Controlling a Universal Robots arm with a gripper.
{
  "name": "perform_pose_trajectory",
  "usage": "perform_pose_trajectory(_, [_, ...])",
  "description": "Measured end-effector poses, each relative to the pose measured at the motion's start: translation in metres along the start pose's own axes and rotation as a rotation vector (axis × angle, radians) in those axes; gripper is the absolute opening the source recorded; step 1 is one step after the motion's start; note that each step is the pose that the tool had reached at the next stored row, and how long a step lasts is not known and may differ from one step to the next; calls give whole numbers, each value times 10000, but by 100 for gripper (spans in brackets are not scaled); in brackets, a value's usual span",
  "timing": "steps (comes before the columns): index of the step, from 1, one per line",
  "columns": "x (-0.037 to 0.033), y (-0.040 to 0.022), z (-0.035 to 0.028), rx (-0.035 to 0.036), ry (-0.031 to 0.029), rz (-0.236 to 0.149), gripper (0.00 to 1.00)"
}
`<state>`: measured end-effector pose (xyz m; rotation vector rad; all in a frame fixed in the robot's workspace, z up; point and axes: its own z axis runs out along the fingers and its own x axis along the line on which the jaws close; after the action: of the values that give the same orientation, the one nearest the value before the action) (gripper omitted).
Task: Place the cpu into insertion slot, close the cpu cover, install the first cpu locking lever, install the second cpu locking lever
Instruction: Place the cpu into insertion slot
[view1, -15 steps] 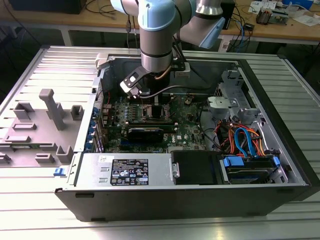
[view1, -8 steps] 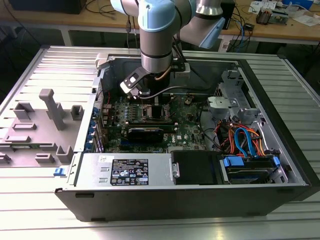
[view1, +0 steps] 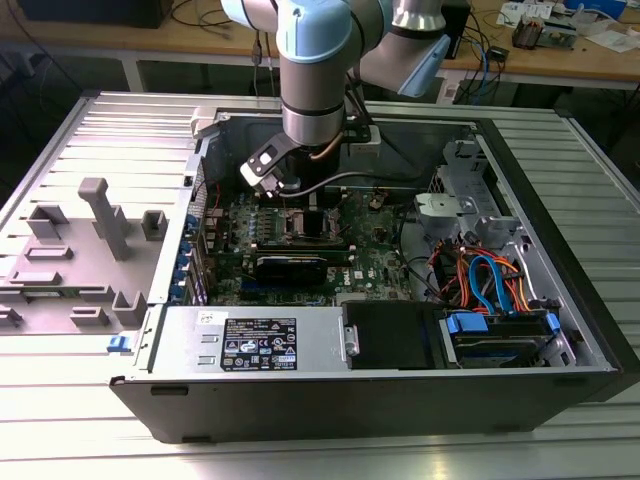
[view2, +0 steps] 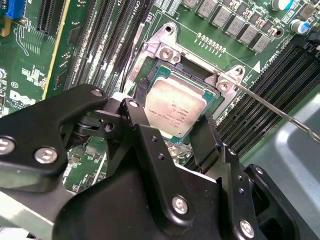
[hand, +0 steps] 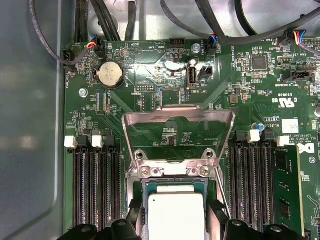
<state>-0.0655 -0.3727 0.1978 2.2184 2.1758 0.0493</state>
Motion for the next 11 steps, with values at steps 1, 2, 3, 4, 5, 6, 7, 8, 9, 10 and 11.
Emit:
perform_pose_trajectory(1, [0,2,2,2,3,-2,62])
perform_pose_trajectory(2, [0,8,6,5,20,-1,62])
perform_pose_trajectory(3, [2,12,10,5,30,1,62])
perform_pose_trajectory(4, [3,13,14,5,36,2,62])
perform_pose_trajectory(5, [4,14,15,4,40,11,62])
perform_pose_trajectory(6, [5,14,16,3,41,13,62])
perform_pose_trajectory(7, [5,14,16,3,42,13,62])
perform_pose_trajectory(8, [5,14,16,3,41,14,62])
perform_pose_trajectory(9, [5,14,16,3,41,13,62])
perform_pose_trajectory(10, [5,14,16,3,42,14,62])
perform_pose_trajectory(11, [3,13,14,6,32,13,62])
